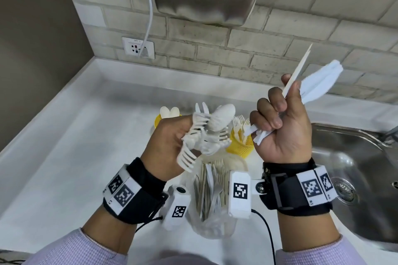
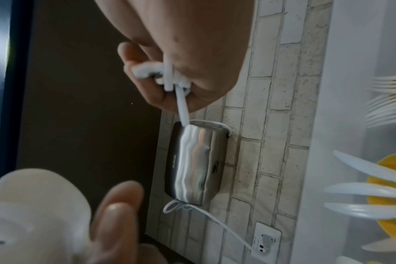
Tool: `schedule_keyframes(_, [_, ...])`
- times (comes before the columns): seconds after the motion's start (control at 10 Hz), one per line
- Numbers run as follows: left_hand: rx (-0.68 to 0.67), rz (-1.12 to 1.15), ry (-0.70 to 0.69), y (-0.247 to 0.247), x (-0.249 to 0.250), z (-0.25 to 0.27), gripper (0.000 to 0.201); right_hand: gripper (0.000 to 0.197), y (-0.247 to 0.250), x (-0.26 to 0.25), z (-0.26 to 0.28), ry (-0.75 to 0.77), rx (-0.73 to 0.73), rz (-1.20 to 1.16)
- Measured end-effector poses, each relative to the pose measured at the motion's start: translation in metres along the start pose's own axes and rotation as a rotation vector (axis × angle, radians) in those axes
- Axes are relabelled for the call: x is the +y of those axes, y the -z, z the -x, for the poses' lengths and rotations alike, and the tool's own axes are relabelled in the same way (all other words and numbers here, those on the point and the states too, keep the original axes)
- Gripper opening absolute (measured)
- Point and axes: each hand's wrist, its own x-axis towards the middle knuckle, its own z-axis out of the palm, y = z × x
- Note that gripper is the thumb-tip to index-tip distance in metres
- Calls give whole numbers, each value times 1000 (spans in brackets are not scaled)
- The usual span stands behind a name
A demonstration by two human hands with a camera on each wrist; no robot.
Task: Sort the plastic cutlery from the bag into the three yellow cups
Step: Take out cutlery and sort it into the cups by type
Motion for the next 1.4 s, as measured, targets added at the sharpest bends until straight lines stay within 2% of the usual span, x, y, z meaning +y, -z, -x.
schedule_keyframes(0.1, [-171, -163, -235, 18, -13, -7, 10, 25, -1, 3, 4, 0, -40, 46])
schedule_keyframes(0.2, [-185, -261, -444, 24, -19, -10, 18, 27, -4, 7, 8, 3, -49, 100])
schedule_keyframes(0.4, [-117, -292, -477, 17, -12, -8, 21, 32, -2, 14, 13, -34, 8, 115])
schedule_keyframes(0.5, [-83, -285, -517, 18, -12, -8, 14, 36, -2, 17, 15, -55, 38, 148])
schedule_keyframes(0.6, [-49, -15, -445, 22, -11, -12, 20, 44, 4, 28, 19, -68, 65, 357])
schedule_keyframes(0.7, [-56, 239, -411, 28, -4, -19, 27, 53, 11, 46, 25, -181, 40, 727])
schedule_keyframes(0.8, [-53, 307, -418, 36, -1, -22, 24, 46, 16, 61, 34, -352, 21, 780])
schedule_keyframes(0.9, [-25, 314, -409, 40, -5, -24, 26, 31, 13, 70, 38, -456, 31, 757])
schedule_keyframes(1.0, [-1, 253, -408, 39, -8, -23, 24, 35, 7, 78, 41, -530, 30, 737])
schedule_keyframes(1.1, [53, 49, -429, 37, -13, -20, 14, 48, 0, 79, 40, -547, 35, 650])
schedule_keyframes(1.2, [90, -156, -389, 35, -19, -18, 12, 40, -6, 77, 39, -566, 80, 550])
schedule_keyframes(1.3, [107, -248, -389, 31, -20, -18, 11, 35, -6, 77, 39, -594, 142, 471])
schedule_keyframes(1.4, [134, -327, -419, 30, -19, -18, 14, 40, 0, 78, 38, -619, 167, 475])
